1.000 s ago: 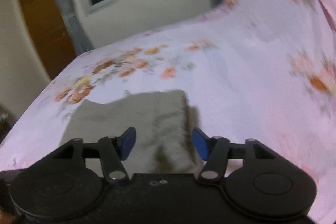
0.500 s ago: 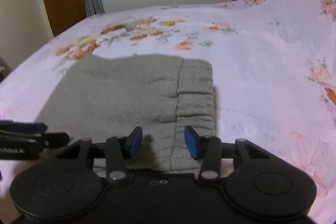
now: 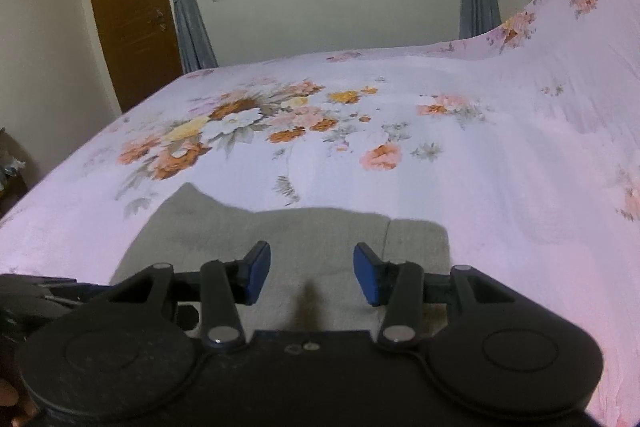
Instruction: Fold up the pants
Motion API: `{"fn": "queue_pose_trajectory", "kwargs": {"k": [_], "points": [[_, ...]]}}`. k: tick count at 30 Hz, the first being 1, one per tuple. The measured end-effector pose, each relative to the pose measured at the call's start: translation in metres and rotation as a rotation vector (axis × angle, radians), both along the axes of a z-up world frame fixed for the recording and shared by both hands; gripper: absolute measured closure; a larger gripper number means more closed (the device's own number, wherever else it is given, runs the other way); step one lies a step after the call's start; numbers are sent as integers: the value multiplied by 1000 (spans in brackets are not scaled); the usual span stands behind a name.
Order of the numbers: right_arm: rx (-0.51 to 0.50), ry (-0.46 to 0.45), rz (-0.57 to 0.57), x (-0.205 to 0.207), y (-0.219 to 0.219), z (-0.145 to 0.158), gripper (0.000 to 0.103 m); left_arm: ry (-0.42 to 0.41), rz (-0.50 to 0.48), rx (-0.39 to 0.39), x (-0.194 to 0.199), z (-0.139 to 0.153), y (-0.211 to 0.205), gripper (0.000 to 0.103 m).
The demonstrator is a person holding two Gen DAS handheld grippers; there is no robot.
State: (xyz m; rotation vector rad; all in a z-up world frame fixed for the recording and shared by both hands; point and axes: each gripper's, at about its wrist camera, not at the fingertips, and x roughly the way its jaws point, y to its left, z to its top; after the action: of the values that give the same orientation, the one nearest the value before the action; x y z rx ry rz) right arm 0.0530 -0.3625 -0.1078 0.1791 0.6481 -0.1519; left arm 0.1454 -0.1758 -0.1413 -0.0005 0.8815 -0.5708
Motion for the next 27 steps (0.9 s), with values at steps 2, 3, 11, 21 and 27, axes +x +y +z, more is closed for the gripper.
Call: {"fn": "queue_pose_trajectory", "kwargs": {"k": [2, 3, 11, 21, 27], "points": [[20, 71, 0, 12, -8, -19, 54, 4, 3, 12, 15, -1, -9, 26], [21, 75, -2, 12, -9, -24, 55, 5, 6, 10, 22, -1, -12, 26], [-37, 12, -8, 22, -3, -8, 51, 10, 53, 12, 63, -4, -34, 26], [-8, 42, -38, 9, -7, -9, 51, -49, -3, 59, 37, -5, -26, 26], [-56, 44, -15, -31, 10, -18, 50, -75, -31, 57, -12, -8, -1, 26]]}}
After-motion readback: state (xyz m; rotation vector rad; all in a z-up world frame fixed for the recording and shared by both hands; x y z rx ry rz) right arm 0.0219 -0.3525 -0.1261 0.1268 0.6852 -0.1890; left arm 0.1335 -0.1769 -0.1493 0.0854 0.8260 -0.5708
